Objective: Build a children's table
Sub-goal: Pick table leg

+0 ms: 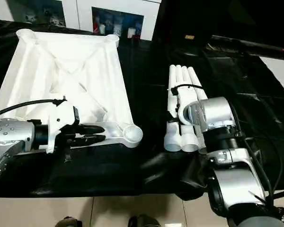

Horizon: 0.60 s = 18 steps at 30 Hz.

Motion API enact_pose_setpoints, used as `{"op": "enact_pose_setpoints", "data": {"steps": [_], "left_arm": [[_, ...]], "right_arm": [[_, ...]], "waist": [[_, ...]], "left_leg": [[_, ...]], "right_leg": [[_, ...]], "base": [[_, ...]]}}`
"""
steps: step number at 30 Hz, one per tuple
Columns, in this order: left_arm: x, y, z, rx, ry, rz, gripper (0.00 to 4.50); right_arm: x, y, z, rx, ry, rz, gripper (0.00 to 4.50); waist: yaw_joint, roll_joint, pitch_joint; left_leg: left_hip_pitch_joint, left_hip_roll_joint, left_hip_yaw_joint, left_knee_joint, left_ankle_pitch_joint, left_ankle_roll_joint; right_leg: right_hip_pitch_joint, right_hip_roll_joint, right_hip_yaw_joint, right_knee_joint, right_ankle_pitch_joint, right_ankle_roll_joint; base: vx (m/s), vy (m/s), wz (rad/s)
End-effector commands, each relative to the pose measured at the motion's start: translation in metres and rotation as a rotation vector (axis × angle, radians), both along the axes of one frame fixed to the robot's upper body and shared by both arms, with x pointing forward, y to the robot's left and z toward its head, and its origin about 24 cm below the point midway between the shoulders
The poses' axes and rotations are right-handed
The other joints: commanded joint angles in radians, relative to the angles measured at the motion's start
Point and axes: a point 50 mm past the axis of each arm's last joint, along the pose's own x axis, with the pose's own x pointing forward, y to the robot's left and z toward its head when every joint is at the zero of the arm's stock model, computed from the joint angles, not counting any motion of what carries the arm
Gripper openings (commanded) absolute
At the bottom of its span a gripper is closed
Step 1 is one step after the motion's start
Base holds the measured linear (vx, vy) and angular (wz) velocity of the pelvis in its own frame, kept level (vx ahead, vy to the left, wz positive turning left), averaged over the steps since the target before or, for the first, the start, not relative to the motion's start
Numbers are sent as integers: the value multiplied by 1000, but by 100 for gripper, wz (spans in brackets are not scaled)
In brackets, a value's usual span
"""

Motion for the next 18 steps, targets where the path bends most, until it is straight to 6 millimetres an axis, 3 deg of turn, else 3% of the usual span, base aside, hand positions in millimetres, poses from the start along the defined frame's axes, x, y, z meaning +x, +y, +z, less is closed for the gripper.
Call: {"op": "enact_pose_setpoints", "data": {"steps": [1,10,18], "left_arm": [[-4,-6,2,13,-10,-33,101],[-6,-10,1,15,-3,-52,101],[-6,-10,1,17,-7,-60,101]], "right_arm": [[-3,-5,-8,10,49,-21,445],[-5,-6,-15,11,74,-11,445],[-1,-7,-3,17,49,1,445]], "waist": [[-2,20,-63],[-1,20,-64],[-2,20,-67]], "left_leg": [[11,8,15,-64,68,-13],[12,8,16,-64,67,-17],[10,8,15,-63,70,-18]], "right_leg": [[64,-43,40,-48,153,-220],[64,-42,40,-48,145,-220],[66,-42,40,-47,146,-218]], "base": [[0,0,0],[0,0,0],[0,0,0]]}}
